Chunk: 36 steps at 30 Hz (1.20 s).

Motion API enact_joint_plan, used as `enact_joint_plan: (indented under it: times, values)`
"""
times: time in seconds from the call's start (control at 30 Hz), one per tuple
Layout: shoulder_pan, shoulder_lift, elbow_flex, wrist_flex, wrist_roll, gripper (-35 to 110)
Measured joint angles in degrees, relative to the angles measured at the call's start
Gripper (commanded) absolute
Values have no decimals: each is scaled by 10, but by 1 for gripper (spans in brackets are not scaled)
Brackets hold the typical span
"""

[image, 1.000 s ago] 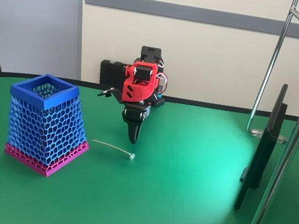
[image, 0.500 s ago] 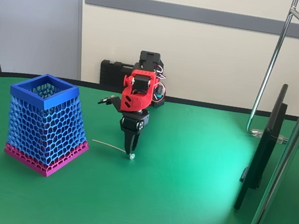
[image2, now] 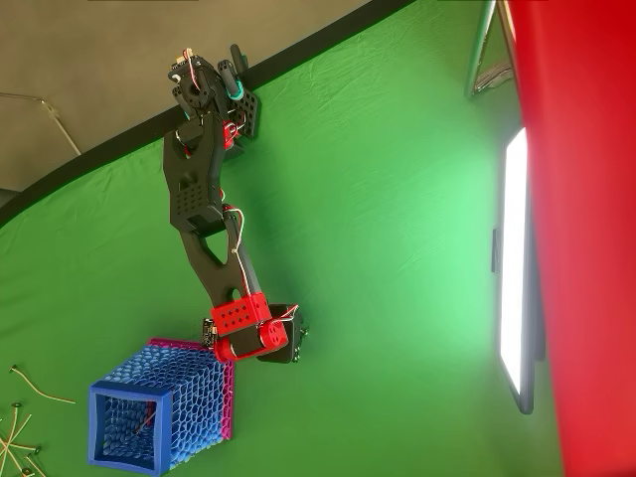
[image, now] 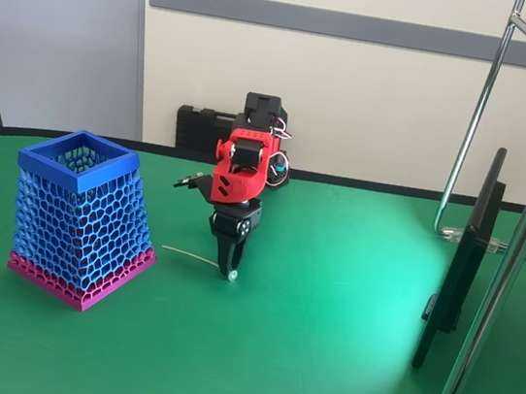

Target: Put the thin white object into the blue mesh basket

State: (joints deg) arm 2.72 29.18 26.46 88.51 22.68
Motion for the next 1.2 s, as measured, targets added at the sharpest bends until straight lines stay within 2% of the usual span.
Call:
enact_joint_plan:
  times: [0.4, 0.6, 1.0, 1.2]
  values:
    - [6, -8, 0, 7, 18, 12]
    - [10, -9, 0, 7, 17, 6]
    - [7, -9, 0, 7, -11, 4]
    - [0, 15, -58, -5, -46, 1]
